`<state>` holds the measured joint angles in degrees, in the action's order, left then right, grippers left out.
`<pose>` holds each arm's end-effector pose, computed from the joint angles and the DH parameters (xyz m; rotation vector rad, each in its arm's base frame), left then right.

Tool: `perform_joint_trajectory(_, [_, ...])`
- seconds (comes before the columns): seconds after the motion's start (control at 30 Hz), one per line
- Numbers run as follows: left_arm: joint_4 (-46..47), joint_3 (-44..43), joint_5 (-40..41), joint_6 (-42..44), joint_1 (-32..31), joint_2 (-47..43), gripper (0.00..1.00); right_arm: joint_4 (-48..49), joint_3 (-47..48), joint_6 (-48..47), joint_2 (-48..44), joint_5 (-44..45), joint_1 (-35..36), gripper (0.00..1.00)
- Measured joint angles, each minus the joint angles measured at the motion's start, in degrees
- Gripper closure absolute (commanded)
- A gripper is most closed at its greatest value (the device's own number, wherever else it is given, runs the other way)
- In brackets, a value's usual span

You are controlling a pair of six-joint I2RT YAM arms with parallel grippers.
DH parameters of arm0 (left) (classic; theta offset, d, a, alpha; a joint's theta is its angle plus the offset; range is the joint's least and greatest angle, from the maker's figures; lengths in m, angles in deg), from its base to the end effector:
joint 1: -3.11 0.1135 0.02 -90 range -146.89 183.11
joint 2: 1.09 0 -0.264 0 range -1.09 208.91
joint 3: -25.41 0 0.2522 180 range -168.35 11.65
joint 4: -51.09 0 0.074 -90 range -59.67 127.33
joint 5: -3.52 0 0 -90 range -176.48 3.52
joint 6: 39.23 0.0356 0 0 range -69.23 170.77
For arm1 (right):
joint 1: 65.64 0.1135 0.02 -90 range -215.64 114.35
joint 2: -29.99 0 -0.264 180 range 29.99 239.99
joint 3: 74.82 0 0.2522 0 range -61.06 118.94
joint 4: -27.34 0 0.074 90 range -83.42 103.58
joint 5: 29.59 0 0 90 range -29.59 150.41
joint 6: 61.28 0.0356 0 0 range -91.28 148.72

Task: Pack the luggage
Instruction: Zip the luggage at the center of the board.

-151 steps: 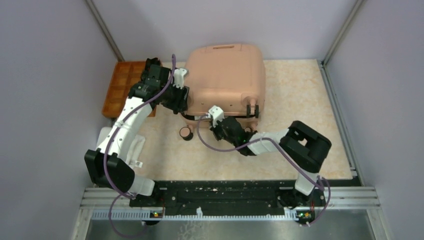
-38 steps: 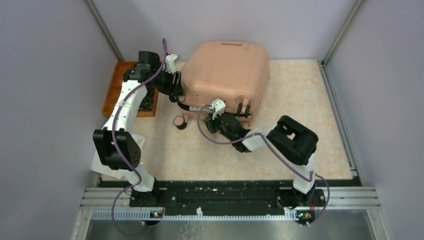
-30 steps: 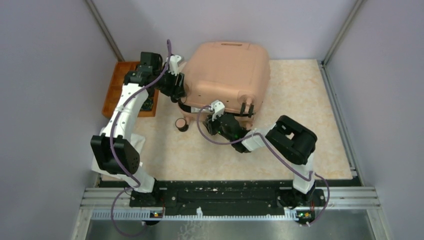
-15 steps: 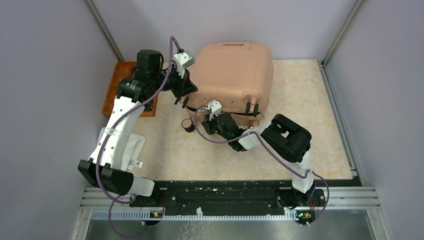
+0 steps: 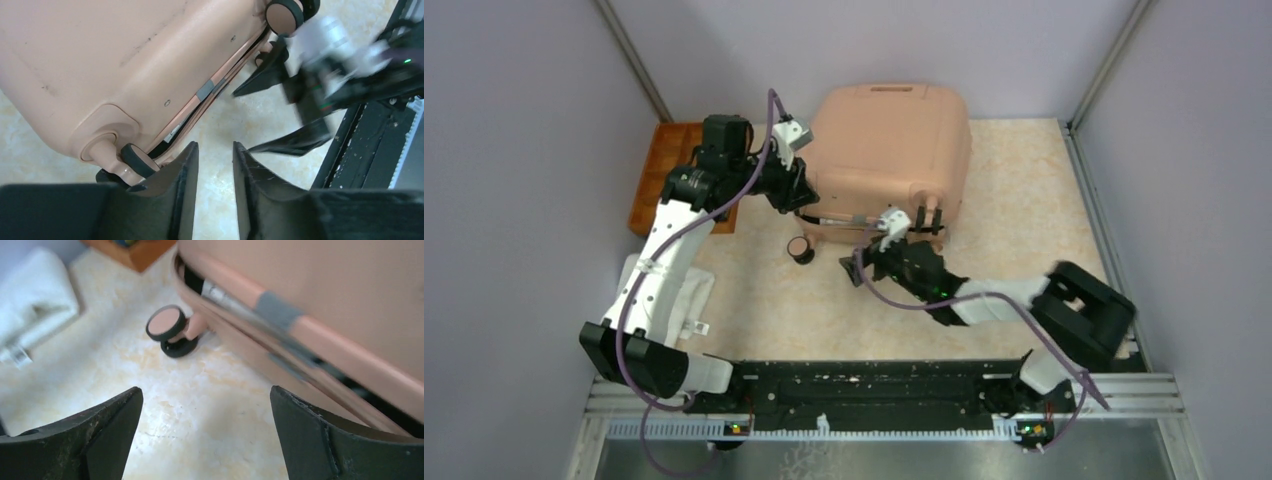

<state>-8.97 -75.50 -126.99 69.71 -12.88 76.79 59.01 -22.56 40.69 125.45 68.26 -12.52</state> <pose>0.2603 -0.0986 0.4094 0.9980 1.8862 -0.7473 0.2056 0.2659 0.1818 -0.5445 1.7408 0.6947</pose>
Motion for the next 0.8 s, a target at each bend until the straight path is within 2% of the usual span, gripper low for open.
perform_joint_trajectory(0.1, [0.2, -1.5, 1.0, 0.4, 0.1, 0.6, 0.4, -2.6, -8.5, 2.4, -16.2, 0.9, -1.8, 0.01])
perform_joint_trajectory(0.17, [0.2, -2.0, 1.0, 0.8, 0.0, 0.5, 0.39, -6.7, -12.4, 3.7, -27.5, 4.0, -3.2, 0.01])
perform_joint_trajectory(0.27, [0.2, -2.2, 1.7, 3.0, -1.3, 0.8, 0.35, -16.9, -13.9, 5.9, -42.2, 6.9, -8.2, 0.01])
perform_joint_trajectory(0.33, [0.2, -2.2, 2.6, 5.3, -3.0, 1.4, 0.33, -21.6, -13.7, 7.4, -47.7, 6.3, -11.0, 0.02])
perform_joint_trajectory(0.5, [-0.5, -2.4, 4.3, 10.4, -5.4, 5.9, 0.32, -31.0, -15.0, 7.9, -56.1, 7.4, -19.6, 0.08])
perform_joint_trajectory(0.67, [-0.7, -2.4, 7.9, 15.8, -9.0, 11.0, 0.32, -39.5, -15.3, 5.8, -53.1, 8.7, -25.7, 0.14])
perform_joint_trajectory(0.73, [-0.7, -2.4, 10.0, 18.0, -11.8, 11.5, 0.33, -41.3, -16.1, 4.7, -53.1, 5.9, -26.1, 0.17])
perform_joint_trajectory(0.8, [0.0, -1.8, 12.2, 20.4, -15.4, 11.3, 0.33, -40.6, -18.4, 3.4, -57.0, -1.1, -26.1, 0.26])
